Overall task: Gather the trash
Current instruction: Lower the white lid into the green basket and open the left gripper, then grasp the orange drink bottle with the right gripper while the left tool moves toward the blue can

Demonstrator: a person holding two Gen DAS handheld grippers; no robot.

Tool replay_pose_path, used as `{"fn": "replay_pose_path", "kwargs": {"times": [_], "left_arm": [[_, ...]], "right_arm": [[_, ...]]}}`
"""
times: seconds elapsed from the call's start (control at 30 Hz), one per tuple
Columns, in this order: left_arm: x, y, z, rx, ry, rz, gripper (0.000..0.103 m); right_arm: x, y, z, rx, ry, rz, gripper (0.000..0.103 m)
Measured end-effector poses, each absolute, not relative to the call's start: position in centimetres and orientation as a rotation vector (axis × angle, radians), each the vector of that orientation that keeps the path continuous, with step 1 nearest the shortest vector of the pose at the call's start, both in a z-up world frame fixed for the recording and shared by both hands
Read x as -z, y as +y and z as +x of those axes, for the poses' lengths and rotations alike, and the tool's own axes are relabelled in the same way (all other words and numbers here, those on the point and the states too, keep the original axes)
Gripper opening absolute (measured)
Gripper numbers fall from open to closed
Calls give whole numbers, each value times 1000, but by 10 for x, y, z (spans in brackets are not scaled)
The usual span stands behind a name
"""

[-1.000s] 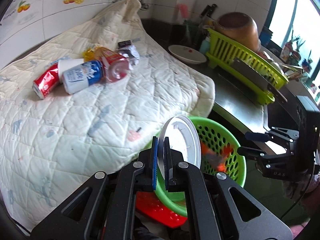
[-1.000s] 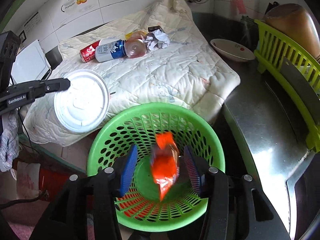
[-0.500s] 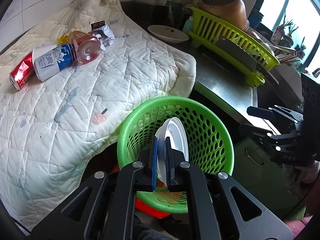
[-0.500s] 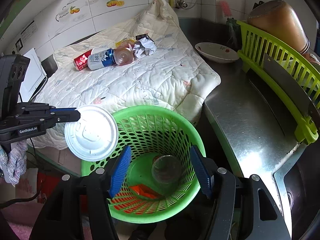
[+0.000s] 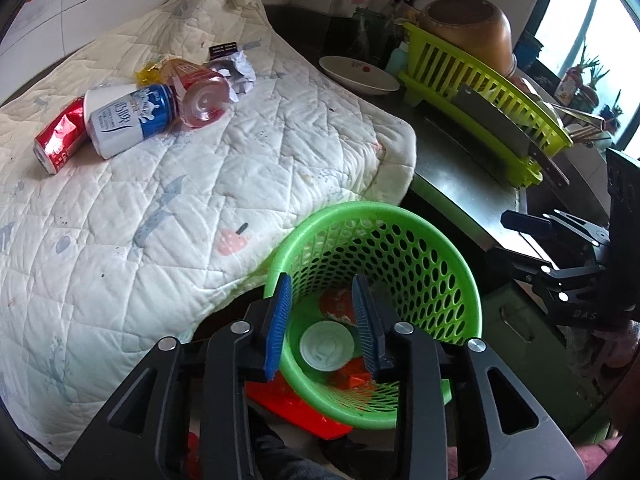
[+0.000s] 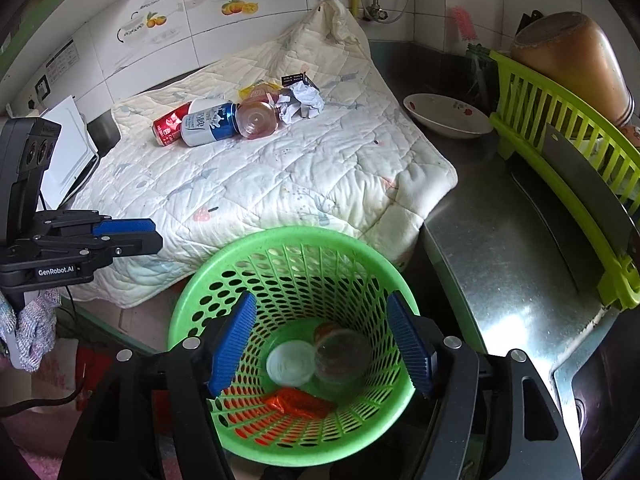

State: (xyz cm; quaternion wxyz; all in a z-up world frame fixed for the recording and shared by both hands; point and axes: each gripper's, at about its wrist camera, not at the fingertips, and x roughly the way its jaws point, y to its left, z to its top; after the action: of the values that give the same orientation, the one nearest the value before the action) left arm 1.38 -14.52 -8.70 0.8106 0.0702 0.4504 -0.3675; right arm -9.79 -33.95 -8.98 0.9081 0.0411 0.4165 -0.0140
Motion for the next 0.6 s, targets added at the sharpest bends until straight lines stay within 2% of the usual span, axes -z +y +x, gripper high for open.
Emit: {"fn": "replay_pose_path", "kwargs": {"times": [0.6], "left_arm": [[49, -66, 110, 541, 850, 103, 51]], "right_arm": [[66, -305, 11, -86, 833, 57, 70]]}}
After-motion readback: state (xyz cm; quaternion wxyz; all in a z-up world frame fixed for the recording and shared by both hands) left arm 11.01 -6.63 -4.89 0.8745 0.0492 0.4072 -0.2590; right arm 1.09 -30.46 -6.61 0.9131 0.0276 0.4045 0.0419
